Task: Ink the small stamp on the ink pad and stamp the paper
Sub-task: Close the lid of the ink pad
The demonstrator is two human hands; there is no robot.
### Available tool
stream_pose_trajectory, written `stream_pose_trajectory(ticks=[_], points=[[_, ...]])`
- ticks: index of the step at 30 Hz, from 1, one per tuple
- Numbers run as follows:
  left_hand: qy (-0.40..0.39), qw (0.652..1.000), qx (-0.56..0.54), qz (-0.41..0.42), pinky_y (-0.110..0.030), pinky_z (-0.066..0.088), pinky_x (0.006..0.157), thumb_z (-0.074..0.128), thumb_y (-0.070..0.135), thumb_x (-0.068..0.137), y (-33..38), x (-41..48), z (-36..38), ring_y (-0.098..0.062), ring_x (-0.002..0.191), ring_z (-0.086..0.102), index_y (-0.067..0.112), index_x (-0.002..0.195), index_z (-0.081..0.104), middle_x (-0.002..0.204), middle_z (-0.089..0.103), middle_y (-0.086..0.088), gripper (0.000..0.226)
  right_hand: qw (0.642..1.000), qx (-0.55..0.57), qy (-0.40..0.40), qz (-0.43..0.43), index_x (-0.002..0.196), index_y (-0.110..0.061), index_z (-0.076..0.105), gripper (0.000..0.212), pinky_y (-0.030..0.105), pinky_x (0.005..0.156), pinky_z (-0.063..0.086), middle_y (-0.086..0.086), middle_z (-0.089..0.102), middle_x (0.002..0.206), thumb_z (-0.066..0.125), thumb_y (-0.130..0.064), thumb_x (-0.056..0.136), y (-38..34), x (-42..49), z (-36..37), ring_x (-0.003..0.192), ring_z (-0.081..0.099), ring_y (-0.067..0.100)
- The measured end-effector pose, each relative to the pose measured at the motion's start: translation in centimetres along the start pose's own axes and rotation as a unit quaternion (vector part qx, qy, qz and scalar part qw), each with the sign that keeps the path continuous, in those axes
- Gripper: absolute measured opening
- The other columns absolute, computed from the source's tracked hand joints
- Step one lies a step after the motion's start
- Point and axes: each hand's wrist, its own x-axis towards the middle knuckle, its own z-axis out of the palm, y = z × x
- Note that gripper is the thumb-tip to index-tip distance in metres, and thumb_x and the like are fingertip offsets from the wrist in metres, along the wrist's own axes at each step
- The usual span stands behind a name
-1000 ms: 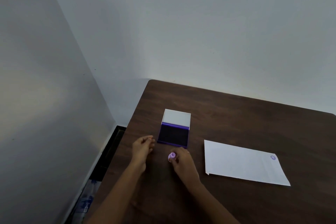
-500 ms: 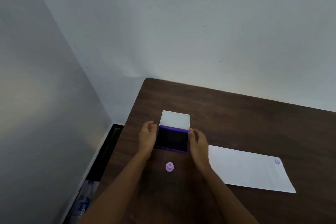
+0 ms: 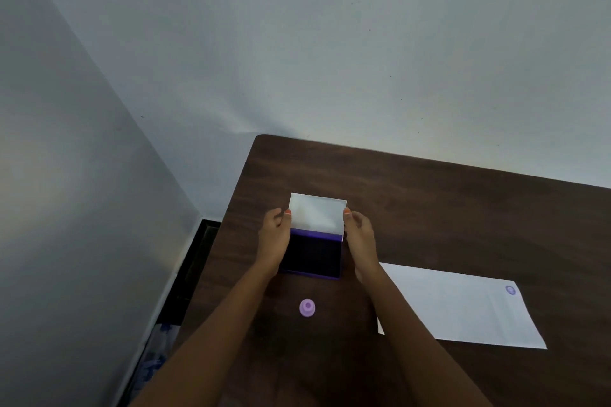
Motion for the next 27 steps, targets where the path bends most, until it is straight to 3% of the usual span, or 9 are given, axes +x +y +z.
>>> stream_pose_trajectory(ticks=[3, 6, 7, 11, 14, 17, 19, 22, 27], points=[[-0.004, 1.0, -0.017, 0.019, -0.037, 0.044, 0.094, 0.044, 0.03, 0.094, -0.1, -0.2, -0.9, -0.024, 0.116, 0.047, 0.018, 0.129, 0.041, 0.131, 0.049, -0.01, 0.037, 1.0, 0.001, -0.013, -0.009, 0.13, -0.016, 0.035, 0.048, 0.019, 0.069, 0.045, 0.01, 0.045, 0.135, 0.05, -0.036, 0.089, -0.2, -0.3, -1.1, 0.107, 0.045, 0.014], [-0.016, 0.999, -0.026, 0.037, -0.043, 0.044, 0.099, 0.043, 0.028, 0.095, -0.1, -0.9, -1.5, -0.024, 0.115, 0.051, 0.018, 0.126, 0.045, 0.129, 0.052, -0.01, 0.033, 0.997, -0.058, -0.018, -0.054, 0.128, -0.016, 0.041, 0.041, 0.032, 0.09, 0.048, 0.01, 0.047, 0.135, 0.05, -0.031, 0.09, -0.2, -1.0, -1.8, 0.116, 0.046, 0.02], [-0.017, 0.999, -0.023, 0.043, -0.044, 0.045, 0.098, 0.043, 0.028, 0.095, -0.1, -1.2, -1.6, -0.024, 0.114, 0.051, 0.017, 0.125, 0.047, 0.128, 0.053, -0.01, 0.032, 0.993, -0.086, -0.014, -0.079, 0.125, -0.015, 0.045, 0.038, 0.03, 0.09, 0.047, 0.01, 0.048, 0.133, 0.05, -0.028, 0.09, 0.0, -1.4, -1.9, 0.114, 0.047, 0.018], [-0.019, 0.998, -0.021, 0.065, -0.032, 0.05, 0.086, 0.047, 0.028, 0.093, -0.2, -2.5, -2.1, -0.018, 0.105, 0.055, 0.016, 0.117, 0.055, 0.119, 0.059, -0.009, 0.028, 0.975, -0.163, -0.002, -0.154, 0.113, -0.01, 0.057, 0.026, 0.006, 0.066, 0.039, 0.012, 0.057, 0.118, 0.053, -0.02, 0.089, 0.8, -2.8, -2.1, 0.096, 0.05, 0.009], [-0.014, 0.995, 0.005, 0.095, -0.016, 0.045, 0.072, 0.055, 0.021, 0.089, -0.6, -3.4, -2.5, -0.01, 0.096, 0.054, 0.014, 0.113, 0.059, 0.116, 0.062, -0.008, 0.025, 0.968, -0.173, 0.006, -0.184, 0.104, -0.009, 0.062, 0.019, 0.0, 0.065, 0.04, 0.012, 0.061, 0.111, 0.058, -0.015, 0.086, 1.3, -3.8, -2.3, 0.091, 0.053, 0.01], [-0.008, 0.992, 0.051, 0.119, -0.022, 0.047, 0.08, 0.06, 0.013, 0.086, -1.2, -4.3, -2.8, -0.01, 0.096, 0.055, 0.009, 0.113, 0.06, 0.118, 0.063, -0.012, 0.027, 0.961, -0.193, 0.005, -0.196, 0.101, -0.007, 0.064, 0.019, -0.005, 0.068, 0.039, 0.012, 0.061, 0.109, 0.062, -0.012, 0.083, 1.9, -4.6, -2.5, 0.091, 0.055, 0.011], [-0.007, 0.99, 0.078, 0.12, -0.024, 0.046, 0.084, 0.061, 0.01, 0.085, -1.6, -4.8, -2.7, -0.014, 0.1, 0.057, 0.006, 0.114, 0.059, 0.119, 0.062, -0.014, 0.029, 0.958, -0.211, 0.006, -0.193, 0.104, -0.006, 0.063, 0.023, 0.001, 0.075, 0.041, 0.011, 0.06, 0.113, 0.063, -0.011, 0.082, 2.6, -5.1, -2.5, 0.094, 0.055, 0.011], [0.0, 0.986, 0.113, 0.123, -0.023, 0.043, 0.087, 0.061, 0.006, 0.084, -2.4, -5.4, -2.4, -0.018, 0.106, 0.058, 0.005, 0.114, 0.06, 0.12, 0.062, -0.015, 0.03, 0.951, -0.247, 0.005, -0.185, 0.111, -0.004, 0.059, 0.029, 0.025, 0.092, 0.044, 0.012, 0.056, 0.121, 0.062, -0.009, 0.082, 3.7, -5.8, -2.2, 0.107, 0.054, 0.018], [0.006, 0.983, 0.126, 0.131, -0.021, 0.041, 0.087, 0.057, 0.005, 0.087, -3.6, -6.2, -1.9, -0.02, 0.107, 0.058, 0.003, 0.114, 0.059, 0.12, 0.062, -0.015, 0.028, 0.927, -0.314, -0.007, -0.208, 0.122, -0.005, 0.05, 0.038, 0.023, 0.101, 0.032, 0.013, 0.046, 0.134, 0.056, -0.001, 0.084, 5.5, -6.5, -1.8, 0.124, 0.042, 0.02]])
